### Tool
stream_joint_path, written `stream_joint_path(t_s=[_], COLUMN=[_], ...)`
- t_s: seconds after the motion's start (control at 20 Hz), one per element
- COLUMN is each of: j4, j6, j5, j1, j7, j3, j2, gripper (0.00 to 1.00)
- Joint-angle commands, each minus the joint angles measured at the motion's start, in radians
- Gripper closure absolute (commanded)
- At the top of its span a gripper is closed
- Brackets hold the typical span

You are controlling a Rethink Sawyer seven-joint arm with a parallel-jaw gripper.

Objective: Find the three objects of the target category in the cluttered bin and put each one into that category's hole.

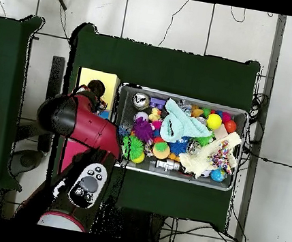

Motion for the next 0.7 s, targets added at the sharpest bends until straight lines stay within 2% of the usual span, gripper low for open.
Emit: stream_joint_path(t_s=[0.05,0.5,0.6,0.7], j4=[0.076,0.083,0.093,0.126], j6=[0.117,0.091,0.057,0.024], j5=[0.103,0.078,0.041,-0.012], j1=[-0.015,-0.028,-0.032,-0.059], j7=[0.347,0.312,0.269,0.204], j3=[0.049,0.066,0.066,0.080], j2=[0.063,0.051,0.023,-0.050], gripper=[1.00,1.00,1.00,1.00])
